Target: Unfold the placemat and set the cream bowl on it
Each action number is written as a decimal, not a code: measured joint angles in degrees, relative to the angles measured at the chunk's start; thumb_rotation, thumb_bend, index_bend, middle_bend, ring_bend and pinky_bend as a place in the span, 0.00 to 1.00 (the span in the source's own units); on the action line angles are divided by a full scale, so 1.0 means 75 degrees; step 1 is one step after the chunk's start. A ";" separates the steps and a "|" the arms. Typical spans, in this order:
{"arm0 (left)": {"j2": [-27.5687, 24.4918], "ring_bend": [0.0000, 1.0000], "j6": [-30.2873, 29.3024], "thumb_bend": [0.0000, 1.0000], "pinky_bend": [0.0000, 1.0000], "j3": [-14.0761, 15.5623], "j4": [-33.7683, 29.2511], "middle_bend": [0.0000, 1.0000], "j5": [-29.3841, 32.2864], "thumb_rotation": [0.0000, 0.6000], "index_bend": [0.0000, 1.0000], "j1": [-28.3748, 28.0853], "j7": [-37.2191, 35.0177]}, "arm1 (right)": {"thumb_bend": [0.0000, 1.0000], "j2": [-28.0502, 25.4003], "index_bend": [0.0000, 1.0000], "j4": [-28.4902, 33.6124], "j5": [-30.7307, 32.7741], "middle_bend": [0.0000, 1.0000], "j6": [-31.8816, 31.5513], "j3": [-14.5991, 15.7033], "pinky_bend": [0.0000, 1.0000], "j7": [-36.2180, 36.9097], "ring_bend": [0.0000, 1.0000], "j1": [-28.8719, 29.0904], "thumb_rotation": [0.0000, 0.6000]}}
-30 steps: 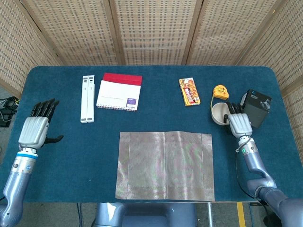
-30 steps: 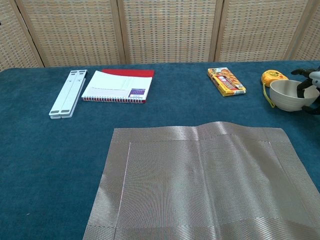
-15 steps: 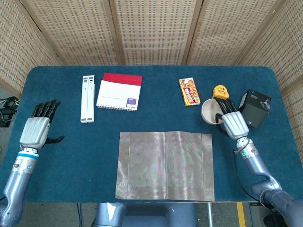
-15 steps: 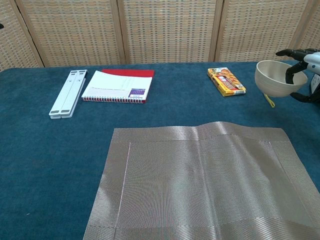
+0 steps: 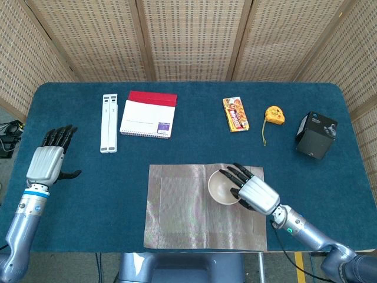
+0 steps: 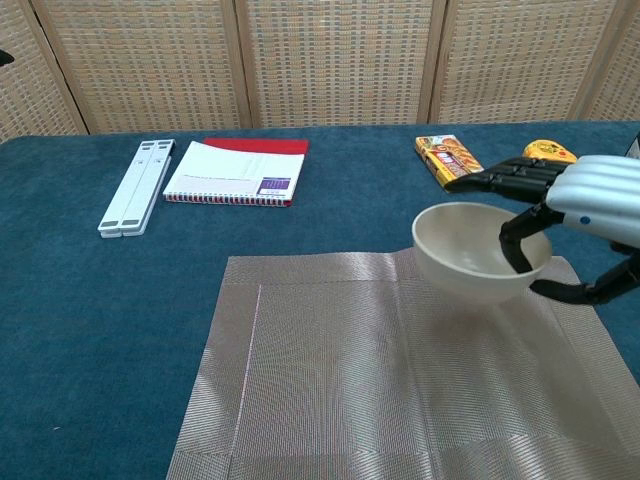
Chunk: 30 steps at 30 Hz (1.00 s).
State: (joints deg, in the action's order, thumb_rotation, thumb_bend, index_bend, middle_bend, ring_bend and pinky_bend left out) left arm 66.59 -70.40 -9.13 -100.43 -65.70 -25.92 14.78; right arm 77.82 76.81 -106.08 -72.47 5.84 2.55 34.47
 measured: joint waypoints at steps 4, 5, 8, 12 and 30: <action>0.0015 0.00 0.0039 0.00 0.00 -0.0007 0.0020 0.00 0.0013 1.00 0.00 -0.0008 0.0011 | 0.59 -0.0107 0.68 0.0680 -0.0442 0.00 0.0224 0.0254 0.00 -0.0515 0.00 0.0118 1.00; 0.0020 0.00 0.0042 0.00 0.00 -0.0007 0.0022 0.00 0.0012 1.00 0.00 -0.0009 0.0019 | 0.59 -0.0105 0.68 0.0754 -0.0489 0.00 0.0297 0.0288 0.00 -0.0597 0.00 0.0141 1.00; 0.0030 0.00 0.0054 0.00 0.00 -0.0005 0.0020 0.00 0.0009 1.00 0.00 -0.0010 0.0040 | 0.59 -0.0048 0.68 0.0854 -0.0553 0.00 0.0574 0.0365 0.00 -0.0792 0.00 0.0208 1.00; 0.0038 0.00 0.0053 0.00 0.00 -0.0008 0.0016 0.00 0.0006 1.00 0.00 -0.0004 0.0060 | 0.58 0.0114 0.68 0.0801 -0.0559 0.00 0.0955 0.0439 0.00 -0.1068 0.00 0.0269 1.00; 0.0043 0.00 0.0045 0.00 0.00 -0.0002 -0.0032 0.00 -0.0063 1.00 0.00 0.0029 0.0085 | 0.58 0.0539 0.68 0.0054 0.0031 0.00 0.1534 0.0274 0.00 -0.1394 0.00 0.0300 1.00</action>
State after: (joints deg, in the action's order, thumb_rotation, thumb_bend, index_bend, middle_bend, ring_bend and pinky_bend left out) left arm 66.91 -70.06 -9.14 -100.66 -66.17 -25.71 15.42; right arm 81.86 77.22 -105.85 -60.96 7.90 -7.91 36.72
